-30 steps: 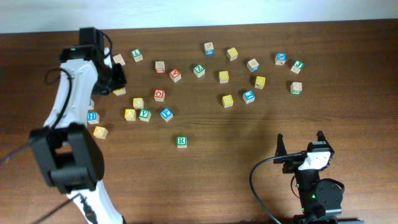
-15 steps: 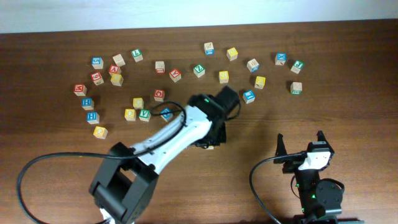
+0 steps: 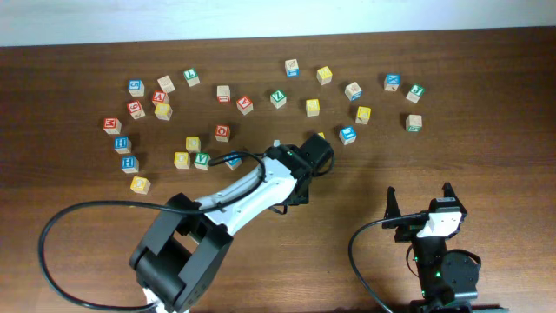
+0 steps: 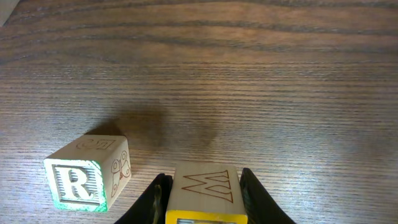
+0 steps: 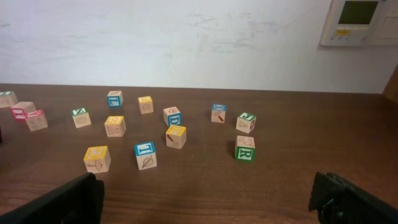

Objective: Spell out RSS
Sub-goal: 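Place the yellow S block just right of the green R block, then reach the right gripper to a second yellow S block and grasp it, then place the second yellow S block right of the first S block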

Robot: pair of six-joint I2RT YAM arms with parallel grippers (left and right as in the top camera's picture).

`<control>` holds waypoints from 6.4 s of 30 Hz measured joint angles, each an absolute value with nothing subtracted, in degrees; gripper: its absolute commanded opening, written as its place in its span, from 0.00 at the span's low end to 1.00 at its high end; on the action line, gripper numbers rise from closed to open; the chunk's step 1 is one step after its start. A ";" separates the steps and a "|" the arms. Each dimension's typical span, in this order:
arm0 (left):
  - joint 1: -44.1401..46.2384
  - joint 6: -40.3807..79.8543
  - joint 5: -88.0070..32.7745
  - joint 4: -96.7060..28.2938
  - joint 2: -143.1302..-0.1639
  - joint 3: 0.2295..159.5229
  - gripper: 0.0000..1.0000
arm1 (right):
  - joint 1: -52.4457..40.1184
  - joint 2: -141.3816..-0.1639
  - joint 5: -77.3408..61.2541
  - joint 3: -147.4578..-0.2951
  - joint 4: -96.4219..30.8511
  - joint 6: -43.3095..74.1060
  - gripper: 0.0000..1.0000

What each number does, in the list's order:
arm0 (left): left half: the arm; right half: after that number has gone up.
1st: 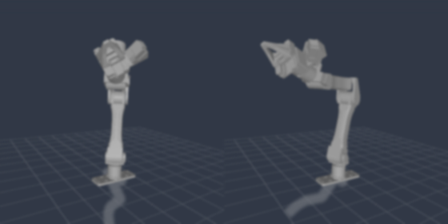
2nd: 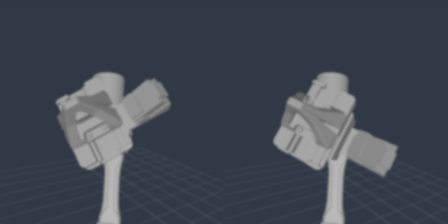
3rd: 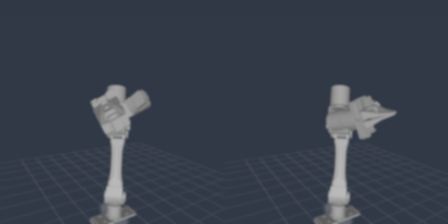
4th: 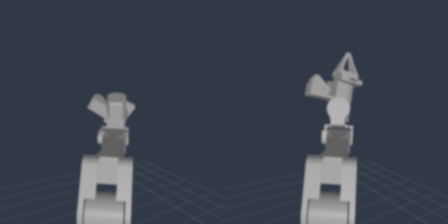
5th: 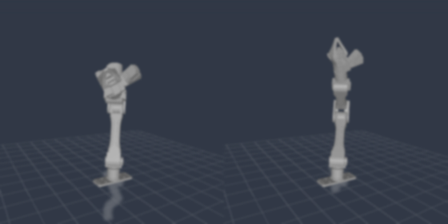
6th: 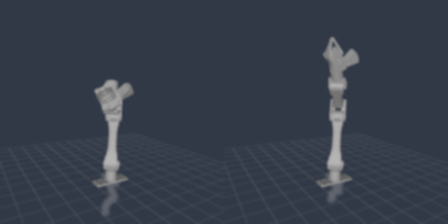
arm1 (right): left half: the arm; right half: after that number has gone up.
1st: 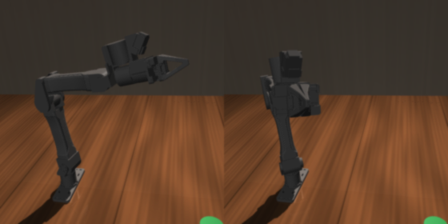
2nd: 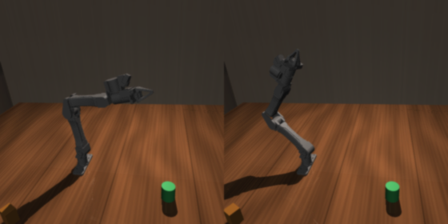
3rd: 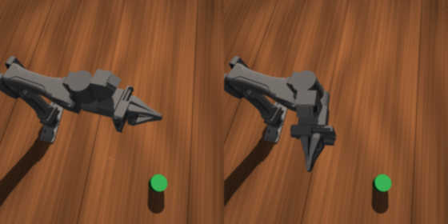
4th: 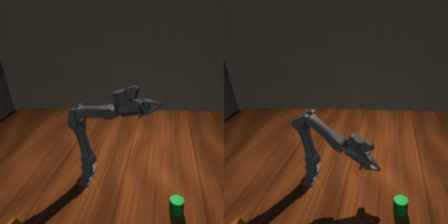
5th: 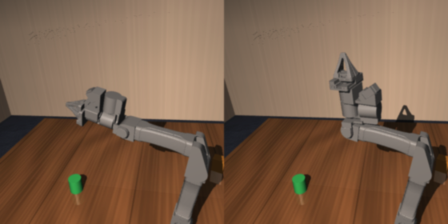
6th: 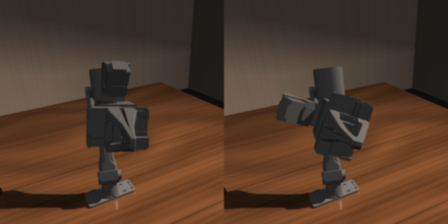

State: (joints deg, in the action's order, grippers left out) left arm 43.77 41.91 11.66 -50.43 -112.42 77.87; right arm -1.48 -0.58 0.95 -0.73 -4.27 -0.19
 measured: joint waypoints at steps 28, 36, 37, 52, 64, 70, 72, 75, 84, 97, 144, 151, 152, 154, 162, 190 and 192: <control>39.57 37.50 3.70 -47.90 -113.16 75.92 0.25 | -1.48 -0.58 0.95 -0.73 -4.27 -0.19 0.98; 38.59 37.54 4.05 -48.38 -113.16 75.92 0.34 | -1.48 -0.58 0.95 -0.73 -4.27 -0.16 0.98; 38.59 37.52 4.05 -48.36 -113.16 75.92 0.34 | -1.48 -0.58 0.95 -0.73 -4.27 -0.19 0.98; 38.20 39.72 3.81 -48.38 -113.16 75.92 0.37 | -1.48 -0.58 0.93 -0.73 -4.27 -0.21 0.98; 34.81 35.75 3.60 -56.45 -113.93 92.84 0.66 | -1.48 -0.58 0.95 -0.73 -4.27 -0.21 0.98; 18.33 35.07 3.42 -70.72 -114.13 105.97 0.99 | -1.48 -0.58 0.93 -0.73 -4.27 -0.19 0.98; 11.29 34.94 3.42 -77.08 -114.13 106.15 0.99 | -1.48 -0.58 0.93 -0.73 -4.27 -0.19 0.98; 1.87 34.92 3.62 -83.02 -114.13 106.15 0.99 | -1.48 -0.58 0.93 -0.73 -4.27 -0.19 0.98; -0.51 34.92 3.62 -85.93 -114.13 106.15 0.99 | -1.41 -0.62 -50.17 -0.60 1.74 22.31 0.98; -0.49 34.92 3.60 -85.93 -114.15 106.24 0.99 | -1.41 -37.01 -43.11 -32.62 20.64 24.21 0.98; -0.51 34.92 3.62 -85.95 -114.15 106.41 0.99 | -18.76 -138.19 -0.91 -113.47 -42.81 8.45 0.35; -0.51 34.92 3.62 -85.95 -114.15 106.41 0.99 | -19.22 -138.19 -0.01 -113.47 -43.16 9.17 0.29; -0.51 34.92 3.62 -85.95 -114.15 106.41 0.99 | -19.22 -138.15 -0.01 -113.47 -43.53 9.23 0.29; -0.51 34.92 3.62 -85.95 -114.15 106.41 0.99 | -19.27 -136.38 0.05 -113.47 -46.76 9.67 0.29; -0.49 34.92 3.62 -85.91 -114.15 106.41 0.99 | -20.53 -112.55 -3.57 -114.39 -81.60 15.07 0.19; -0.51 34.92 3.62 -85.95 -114.15 106.41 0.99 | -35.79 -112.66 -5.85 -76.60 -52.60 34.46 0.34; -0.51 34.92 3.62 -85.95 -114.15 106.41 0.99 | -35.79 -112.66 -5.85 -76.60 -52.45 34.54 0.33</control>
